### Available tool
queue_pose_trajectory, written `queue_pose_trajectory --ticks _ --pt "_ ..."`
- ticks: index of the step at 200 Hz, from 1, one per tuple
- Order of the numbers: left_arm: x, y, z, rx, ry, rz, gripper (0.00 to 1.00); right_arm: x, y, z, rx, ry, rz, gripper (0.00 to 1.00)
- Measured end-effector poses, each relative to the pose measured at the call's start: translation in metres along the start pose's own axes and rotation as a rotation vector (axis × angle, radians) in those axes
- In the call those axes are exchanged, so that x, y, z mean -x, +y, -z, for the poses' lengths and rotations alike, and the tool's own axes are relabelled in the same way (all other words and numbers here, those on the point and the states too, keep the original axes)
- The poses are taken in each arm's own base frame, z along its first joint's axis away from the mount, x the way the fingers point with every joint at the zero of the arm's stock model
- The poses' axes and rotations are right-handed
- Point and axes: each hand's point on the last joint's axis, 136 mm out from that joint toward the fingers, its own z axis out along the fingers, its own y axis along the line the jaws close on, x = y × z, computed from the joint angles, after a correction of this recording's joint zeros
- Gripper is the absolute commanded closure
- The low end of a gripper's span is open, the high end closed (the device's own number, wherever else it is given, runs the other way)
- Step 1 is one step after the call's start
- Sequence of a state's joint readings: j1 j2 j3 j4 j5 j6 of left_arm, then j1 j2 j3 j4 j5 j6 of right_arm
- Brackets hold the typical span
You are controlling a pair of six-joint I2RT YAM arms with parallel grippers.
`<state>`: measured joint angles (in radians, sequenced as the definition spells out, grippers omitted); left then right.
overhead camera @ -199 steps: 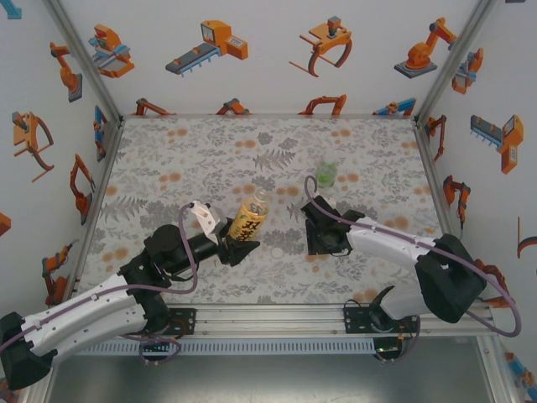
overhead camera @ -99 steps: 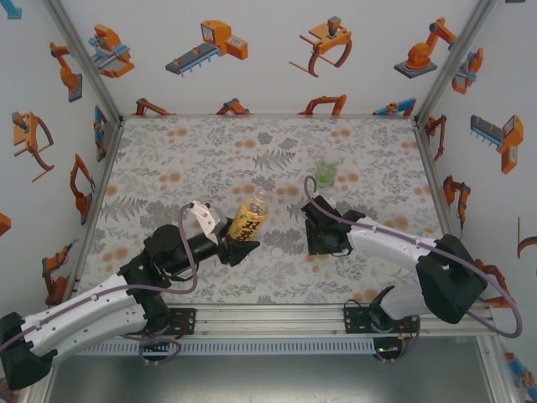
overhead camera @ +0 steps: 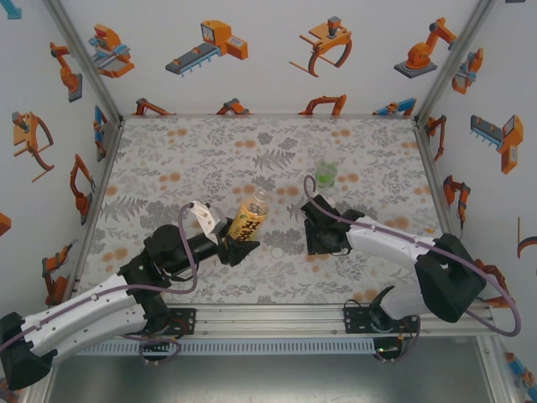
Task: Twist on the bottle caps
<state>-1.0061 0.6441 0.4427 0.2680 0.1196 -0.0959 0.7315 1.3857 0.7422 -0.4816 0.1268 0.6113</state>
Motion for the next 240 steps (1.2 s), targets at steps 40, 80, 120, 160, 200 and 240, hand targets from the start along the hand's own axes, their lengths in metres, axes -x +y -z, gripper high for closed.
queue_pose_trajectory --ticks 40,80,120,160,200,240 --pt "0.0 0.0 0.0 0.0 0.0 0.0 1.0 -0.001 0.0 -0.002 -0.003 0.005 0.004 0.54" --pt "0.0 0.0 0.0 0.0 0.0 0.001 1.0 -0.005 -0.001 -0.008 -0.014 0.03 0.007 0.54" --pt "0.0 0.0 0.0 0.0 0.0 0.001 1.0 -0.007 -0.001 -0.012 -0.014 0.043 0.008 0.59" --pt "0.0 0.0 0.0 0.0 0.0 0.001 1.0 -0.005 0.005 -0.013 0.012 0.038 0.005 0.77" --pt "0.0 0.0 0.0 0.0 0.0 0.001 1.0 -0.001 0.011 -0.014 0.054 0.032 -0.013 0.88" --pt "-0.001 0.0 0.001 0.0 0.003 0.001 1.0 0.021 0.031 -0.017 0.255 -0.01 -0.13 0.89"
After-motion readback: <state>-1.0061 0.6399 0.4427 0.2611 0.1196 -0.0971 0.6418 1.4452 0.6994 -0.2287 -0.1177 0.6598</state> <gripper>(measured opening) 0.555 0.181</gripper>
